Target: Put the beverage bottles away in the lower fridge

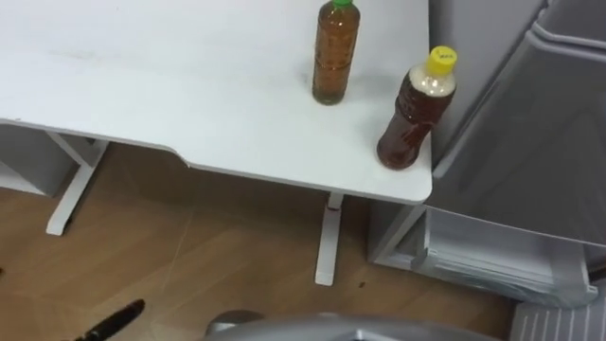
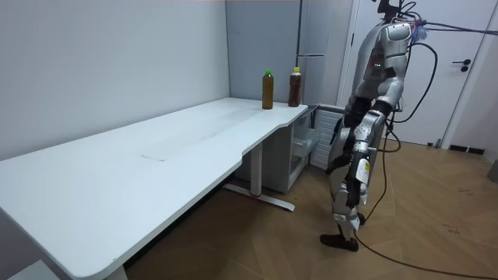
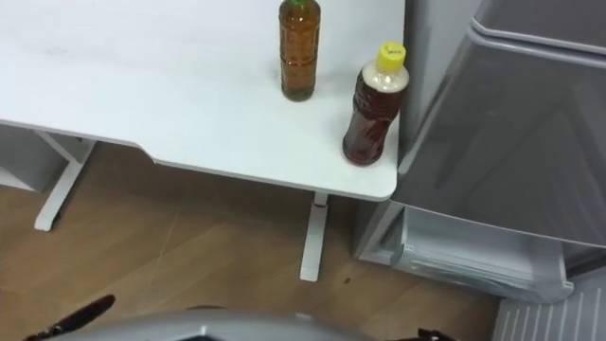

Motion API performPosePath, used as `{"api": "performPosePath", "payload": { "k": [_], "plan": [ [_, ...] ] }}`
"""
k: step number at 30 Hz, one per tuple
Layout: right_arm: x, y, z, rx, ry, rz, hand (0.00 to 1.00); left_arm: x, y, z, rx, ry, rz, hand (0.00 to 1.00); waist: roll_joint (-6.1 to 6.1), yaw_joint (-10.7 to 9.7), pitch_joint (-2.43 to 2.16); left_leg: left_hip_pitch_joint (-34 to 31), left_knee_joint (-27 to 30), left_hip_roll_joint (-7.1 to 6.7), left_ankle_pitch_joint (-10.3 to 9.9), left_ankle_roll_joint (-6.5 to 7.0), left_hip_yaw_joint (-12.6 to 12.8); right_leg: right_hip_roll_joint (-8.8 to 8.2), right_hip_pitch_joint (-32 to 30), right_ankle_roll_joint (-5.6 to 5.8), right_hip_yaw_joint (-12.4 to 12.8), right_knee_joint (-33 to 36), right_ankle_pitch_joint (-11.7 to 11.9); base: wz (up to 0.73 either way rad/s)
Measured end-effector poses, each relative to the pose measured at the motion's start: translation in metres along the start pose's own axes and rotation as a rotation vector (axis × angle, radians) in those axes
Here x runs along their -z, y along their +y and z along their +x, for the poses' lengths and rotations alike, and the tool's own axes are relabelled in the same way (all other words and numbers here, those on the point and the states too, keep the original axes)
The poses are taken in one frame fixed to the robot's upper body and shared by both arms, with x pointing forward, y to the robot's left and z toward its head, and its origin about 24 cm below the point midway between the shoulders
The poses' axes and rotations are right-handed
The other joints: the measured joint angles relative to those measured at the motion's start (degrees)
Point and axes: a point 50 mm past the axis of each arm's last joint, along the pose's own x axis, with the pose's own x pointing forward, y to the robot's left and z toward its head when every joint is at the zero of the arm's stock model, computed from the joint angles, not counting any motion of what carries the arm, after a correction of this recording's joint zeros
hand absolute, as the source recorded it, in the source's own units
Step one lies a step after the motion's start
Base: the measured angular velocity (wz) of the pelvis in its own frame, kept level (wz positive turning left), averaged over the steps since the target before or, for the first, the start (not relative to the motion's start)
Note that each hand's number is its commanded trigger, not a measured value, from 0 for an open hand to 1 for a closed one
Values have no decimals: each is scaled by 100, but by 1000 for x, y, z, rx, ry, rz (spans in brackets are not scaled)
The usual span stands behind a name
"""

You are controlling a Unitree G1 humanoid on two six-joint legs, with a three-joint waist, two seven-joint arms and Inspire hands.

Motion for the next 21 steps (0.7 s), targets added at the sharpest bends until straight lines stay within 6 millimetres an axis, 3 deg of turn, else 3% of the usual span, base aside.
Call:
{"api": "performPosePath", "payload": {
  "k": [6,9,12,14,17,21],
  "plan": [
    [2,1,-1,0,-46,-3,0,-47,-32,-22,74,-254,-102,0,-46,-105,-52,-49,8,-32,19,10,-107,-13,13,-1,-129,0,1,11],
    [1,3,-1,-9,-65,0,0,-72,-50,-42,163,-380,-172,0,-48,-154,-45,-42,7,-33,20,11,-109,-11,14,-1,-86,0,1,0],
    [2,3,-1,-16,-78,-5,0,-98,-68,-70,285,-523,-200,0,-81,-202,-42,-55,6,-36,20,11,-106,-12,5,-1,-38,-6,1,-1],
    [3,3,-1,-19,-77,-14,0,-123,-79,-102,393,-710,-202,0,-127,-245,-21,-74,11,-37,20,11,-107,-9,-10,-1,-15,-5,1,0],
    [2,3,-1,-25,-85,-21,0,-146,-87,-133,532,-880,-231,0,-121,-344,-21,-57,9,-39,19,11,-109,-9,0,-1,38,-7,1,0],
    [2,3,-1,-39,-99,5,0,-155,-95,-165,715,-975,-248,0,-123,-361,0,-61,6,-37,19,11,-99,-8,-9,-1,33,-12,1,0]
  ]
}}
